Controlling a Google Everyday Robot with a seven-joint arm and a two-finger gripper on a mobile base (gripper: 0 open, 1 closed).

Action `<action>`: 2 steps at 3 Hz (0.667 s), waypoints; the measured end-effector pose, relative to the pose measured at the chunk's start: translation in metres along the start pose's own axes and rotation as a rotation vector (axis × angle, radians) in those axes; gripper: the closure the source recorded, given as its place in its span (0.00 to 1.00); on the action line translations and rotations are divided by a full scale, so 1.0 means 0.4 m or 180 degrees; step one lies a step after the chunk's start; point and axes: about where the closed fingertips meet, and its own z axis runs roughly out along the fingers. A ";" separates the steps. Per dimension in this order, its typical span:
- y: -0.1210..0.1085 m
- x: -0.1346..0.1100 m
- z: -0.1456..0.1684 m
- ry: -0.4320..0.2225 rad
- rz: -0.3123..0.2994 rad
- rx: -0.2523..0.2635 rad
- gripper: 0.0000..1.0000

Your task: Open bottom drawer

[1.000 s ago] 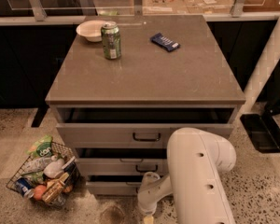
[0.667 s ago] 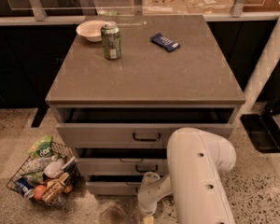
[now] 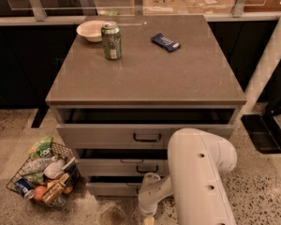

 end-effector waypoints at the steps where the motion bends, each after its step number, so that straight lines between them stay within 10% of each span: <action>1: 0.000 0.000 0.000 0.0000 0.0000 0.0000 0.18; 2: 0.000 0.000 0.000 0.0000 0.0000 -0.0001 0.42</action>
Offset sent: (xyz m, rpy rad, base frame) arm -0.0001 0.0000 0.0000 0.0000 0.0001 0.0000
